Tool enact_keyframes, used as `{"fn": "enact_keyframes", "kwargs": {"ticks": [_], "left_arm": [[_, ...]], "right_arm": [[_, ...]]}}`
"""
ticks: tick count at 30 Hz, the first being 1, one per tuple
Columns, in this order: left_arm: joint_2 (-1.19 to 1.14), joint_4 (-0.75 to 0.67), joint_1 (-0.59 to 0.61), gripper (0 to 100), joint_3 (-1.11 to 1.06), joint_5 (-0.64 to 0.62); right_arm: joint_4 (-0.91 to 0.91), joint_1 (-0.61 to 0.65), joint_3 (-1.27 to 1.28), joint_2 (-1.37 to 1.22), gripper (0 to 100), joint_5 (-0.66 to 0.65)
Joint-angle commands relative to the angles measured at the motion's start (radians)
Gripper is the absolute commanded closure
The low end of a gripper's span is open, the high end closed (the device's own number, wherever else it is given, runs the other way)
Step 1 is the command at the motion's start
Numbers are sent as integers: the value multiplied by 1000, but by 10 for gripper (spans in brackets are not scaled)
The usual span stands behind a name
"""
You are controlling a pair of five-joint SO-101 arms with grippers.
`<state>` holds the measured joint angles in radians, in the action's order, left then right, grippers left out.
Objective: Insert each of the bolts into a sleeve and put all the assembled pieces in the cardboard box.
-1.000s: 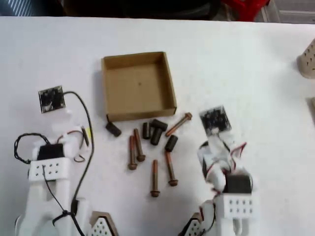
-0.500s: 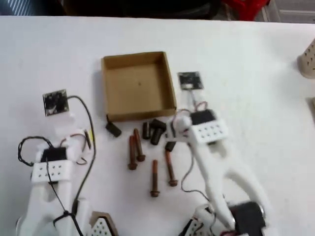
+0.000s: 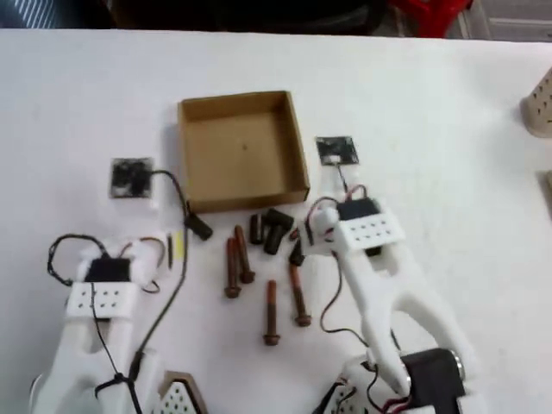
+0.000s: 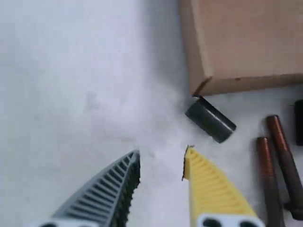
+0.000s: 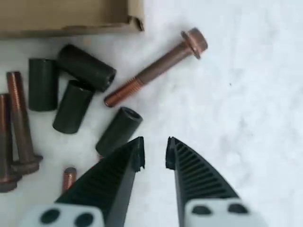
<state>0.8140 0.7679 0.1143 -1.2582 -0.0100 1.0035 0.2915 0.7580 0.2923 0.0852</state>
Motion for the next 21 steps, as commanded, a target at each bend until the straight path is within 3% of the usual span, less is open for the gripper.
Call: {"fn": "enact_keyframes", "kwargs": {"ticks": [1, 4, 11, 21], "left_arm": [[2, 25, -79, 819, 6, 23], [2, 21, -85, 819, 8, 20], [2, 18, -27, 816, 9, -26], [2, 17, -15, 816, 12, -25]], "right_arm": [[41, -131, 32, 82, 921, -117], [39, -142, 37, 102, 921, -107], [-85, 8, 55, 65, 918, 35], [-128, 77, -75, -196, 918, 172]]}}
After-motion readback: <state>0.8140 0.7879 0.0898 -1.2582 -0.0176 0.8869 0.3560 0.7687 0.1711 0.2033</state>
